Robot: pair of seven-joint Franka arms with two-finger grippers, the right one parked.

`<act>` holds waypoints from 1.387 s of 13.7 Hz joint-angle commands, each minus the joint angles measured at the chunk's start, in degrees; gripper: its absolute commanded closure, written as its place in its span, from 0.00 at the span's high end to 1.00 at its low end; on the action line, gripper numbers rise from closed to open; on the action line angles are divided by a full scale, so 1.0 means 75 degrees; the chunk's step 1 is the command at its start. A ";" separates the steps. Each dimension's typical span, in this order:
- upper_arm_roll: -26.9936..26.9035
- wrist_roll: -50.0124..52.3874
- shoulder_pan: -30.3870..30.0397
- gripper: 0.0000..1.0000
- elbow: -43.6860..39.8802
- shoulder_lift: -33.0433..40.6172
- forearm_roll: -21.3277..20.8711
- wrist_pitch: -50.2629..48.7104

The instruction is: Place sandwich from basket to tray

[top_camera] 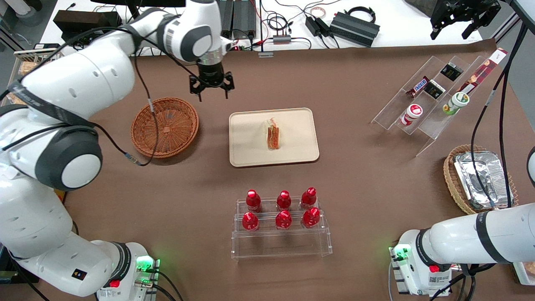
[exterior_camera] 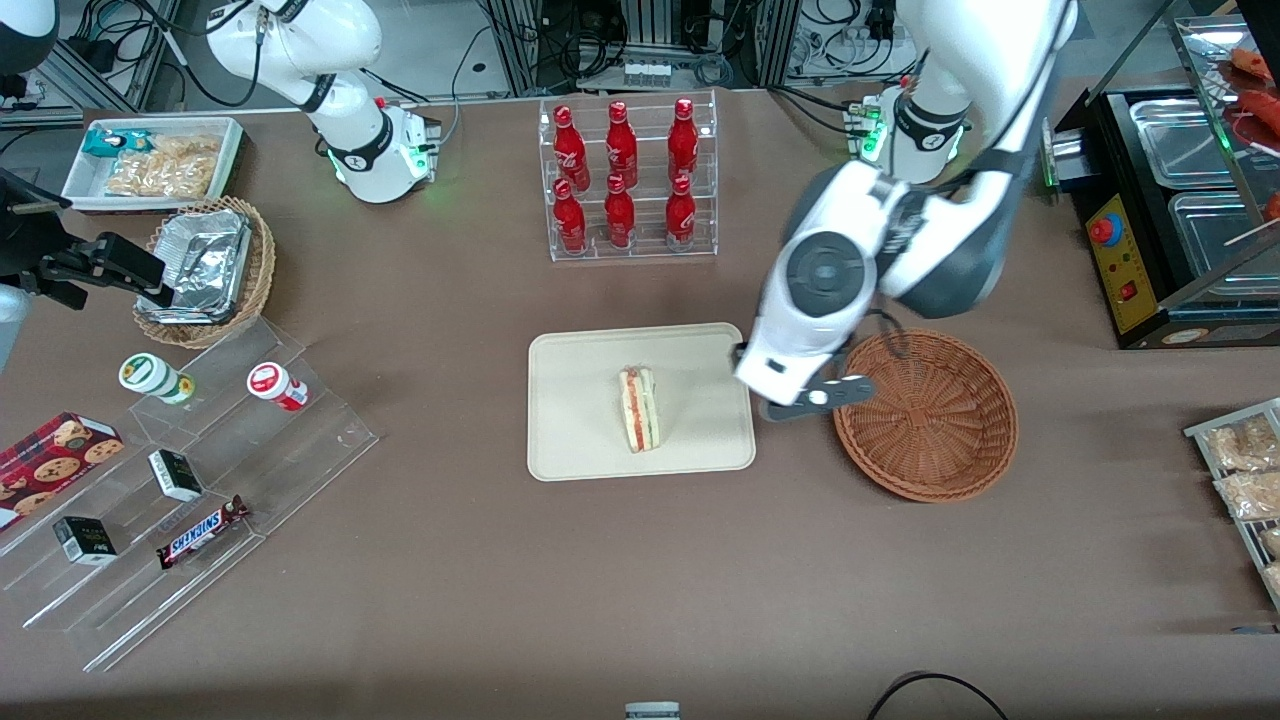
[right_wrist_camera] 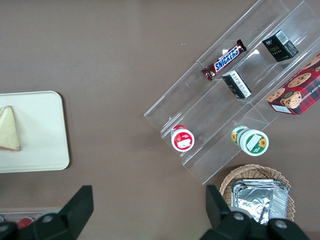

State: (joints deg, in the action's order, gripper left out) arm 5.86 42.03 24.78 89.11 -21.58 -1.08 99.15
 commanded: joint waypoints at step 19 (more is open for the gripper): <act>0.0509 -0.5390 -0.3550 1.00 0.2252 0.3427 -0.0032 -0.1091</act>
State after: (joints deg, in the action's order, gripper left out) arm 10.96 5.30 -1.14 104.91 1.05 -1.09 92.26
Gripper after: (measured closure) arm 0.000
